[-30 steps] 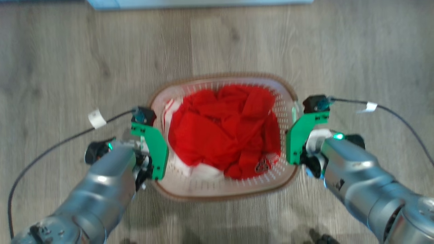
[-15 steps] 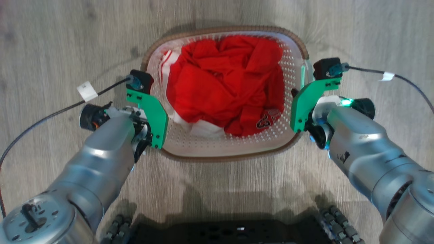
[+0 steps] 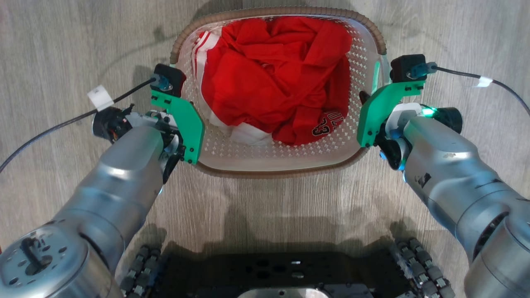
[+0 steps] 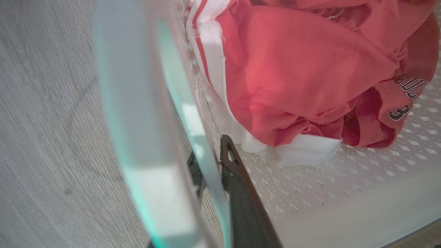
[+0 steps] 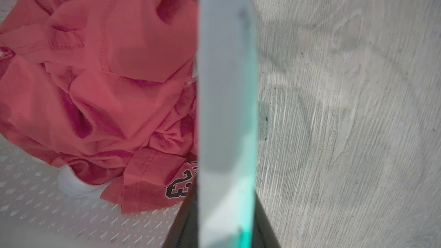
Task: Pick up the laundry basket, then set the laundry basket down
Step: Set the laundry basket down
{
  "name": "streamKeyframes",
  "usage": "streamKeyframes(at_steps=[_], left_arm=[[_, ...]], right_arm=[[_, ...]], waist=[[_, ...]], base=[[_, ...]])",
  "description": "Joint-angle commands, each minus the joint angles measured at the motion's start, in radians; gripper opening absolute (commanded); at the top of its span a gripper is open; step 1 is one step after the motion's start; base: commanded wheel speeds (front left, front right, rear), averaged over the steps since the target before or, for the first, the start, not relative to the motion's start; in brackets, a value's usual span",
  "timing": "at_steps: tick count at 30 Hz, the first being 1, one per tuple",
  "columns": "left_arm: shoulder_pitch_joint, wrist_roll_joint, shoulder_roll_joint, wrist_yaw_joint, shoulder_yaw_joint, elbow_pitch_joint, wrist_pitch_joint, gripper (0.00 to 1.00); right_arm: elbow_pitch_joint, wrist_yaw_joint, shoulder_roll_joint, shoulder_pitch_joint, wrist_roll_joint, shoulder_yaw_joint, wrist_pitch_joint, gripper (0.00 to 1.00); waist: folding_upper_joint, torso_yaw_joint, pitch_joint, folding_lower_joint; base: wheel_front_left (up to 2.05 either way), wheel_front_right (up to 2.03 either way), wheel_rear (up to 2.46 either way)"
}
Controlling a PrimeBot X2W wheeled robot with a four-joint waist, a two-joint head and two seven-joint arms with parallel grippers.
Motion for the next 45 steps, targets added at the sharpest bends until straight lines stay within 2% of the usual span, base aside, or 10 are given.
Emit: streamKeyframes(at_steps=[1, 15, 16, 17, 18, 19, 35, 39, 45], left_arm=[[-0.012, 0.012, -0.011, -0.007, 0.004, -0.033, -0.016, 0.00], [-0.030, 0.011, -0.011, -0.001, 0.003, -0.044, 0.006, 0.00], [-0.031, 0.011, -0.011, 0.003, 0.003, -0.044, 0.006, 0.02], [-0.032, 0.012, -0.011, 0.009, 0.003, -0.043, 0.005, 0.30], [-0.032, 0.012, -0.011, 0.015, 0.003, -0.044, 0.004, 0.59], [-0.031, 0.010, -0.011, 0.019, 0.004, -0.045, 0.003, 1.00], [-0.018, 0.005, -0.011, 0.083, 0.004, -0.019, -0.034, 1.00], [0.002, 0.009, -0.011, 0.090, 0.004, -0.018, -0.038, 1.00], [0.066, -0.007, -0.011, 0.104, 0.012, -0.004, -0.062, 1.00]], right_arm=[[-0.012, 0.007, 0.023, 0.035, 0.001, 0.007, -0.012, 0.00], [-0.004, 0.007, 0.023, 0.024, 0.003, 0.010, -0.012, 0.00], [-0.003, 0.007, 0.023, 0.023, 0.003, 0.010, -0.012, 0.00], [-0.002, 0.007, 0.023, 0.022, 0.003, 0.009, -0.014, 0.07], [-0.001, 0.007, 0.023, 0.022, 0.002, 0.009, -0.017, 0.45], [0.000, 0.007, 0.023, 0.021, 0.000, 0.010, -0.017, 1.00], [0.003, 0.007, 0.003, 0.051, -0.035, -0.021, 0.012, 1.00], [0.003, 0.007, -0.001, 0.073, -0.058, -0.028, 0.018, 1.00], [0.003, 0.007, 0.008, 0.129, -0.083, -0.049, 0.024, 1.00]], waist=[[0.0000, 0.001, 0.005, 0.0000], [0.0000, 0.008, 0.033, 0.0000], [0.0000, 0.008, 0.034, 0.0000], [0.0000, 0.009, 0.035, 0.0000], [0.0000, 0.009, 0.035, 0.0000], [0.0000, 0.009, 0.035, 0.0000], [0.0000, 0.011, -0.014, 0.0000], [0.0000, 0.007, -0.059, 0.0000], [0.0000, -0.010, -0.183, 0.0000]], base=[[0.00, 0.00, 0.00], [0.00, 0.00, 0.00], [0.00, 0.00, 0.00], [0.00, 0.00, 0.00], [0.00, 0.00, 0.00], [0.00, 0.00, 0.00], [0.00, 0.00, 0.00], [0.00, 0.00, 0.00], [0.00, 0.00, 0.00]])
